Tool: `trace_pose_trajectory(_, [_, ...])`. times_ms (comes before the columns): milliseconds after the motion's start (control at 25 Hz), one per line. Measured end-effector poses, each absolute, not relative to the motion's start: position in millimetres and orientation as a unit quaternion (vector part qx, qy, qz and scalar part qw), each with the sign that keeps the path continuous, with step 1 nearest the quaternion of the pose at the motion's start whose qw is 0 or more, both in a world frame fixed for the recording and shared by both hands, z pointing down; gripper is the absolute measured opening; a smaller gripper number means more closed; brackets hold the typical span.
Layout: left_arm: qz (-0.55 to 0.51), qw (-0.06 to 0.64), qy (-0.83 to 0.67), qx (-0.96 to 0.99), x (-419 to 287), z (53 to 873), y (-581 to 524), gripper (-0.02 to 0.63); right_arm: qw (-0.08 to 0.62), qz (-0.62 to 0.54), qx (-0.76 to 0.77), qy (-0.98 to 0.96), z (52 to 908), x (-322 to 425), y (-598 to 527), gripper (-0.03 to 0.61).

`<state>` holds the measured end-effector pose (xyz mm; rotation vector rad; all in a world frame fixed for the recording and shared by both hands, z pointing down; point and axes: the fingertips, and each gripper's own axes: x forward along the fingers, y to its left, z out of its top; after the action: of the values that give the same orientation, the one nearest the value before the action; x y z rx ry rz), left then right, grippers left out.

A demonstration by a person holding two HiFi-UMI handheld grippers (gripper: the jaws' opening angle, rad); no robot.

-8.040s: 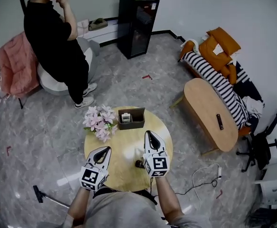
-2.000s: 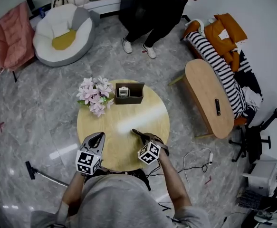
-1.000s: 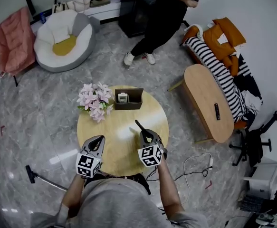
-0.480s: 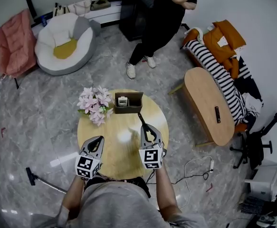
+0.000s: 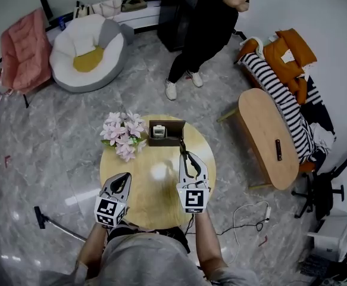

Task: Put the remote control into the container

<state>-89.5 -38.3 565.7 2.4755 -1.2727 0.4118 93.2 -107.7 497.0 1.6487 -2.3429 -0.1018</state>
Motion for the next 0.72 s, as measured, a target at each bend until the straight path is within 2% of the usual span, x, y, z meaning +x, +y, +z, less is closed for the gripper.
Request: trace_pose_trajectory(720, [0.157, 0.185, -0.485, 0.84, -100, 581, -62, 0.008, 0.086, -0.046, 0.544, -0.833, 521, 79, -177, 0.051])
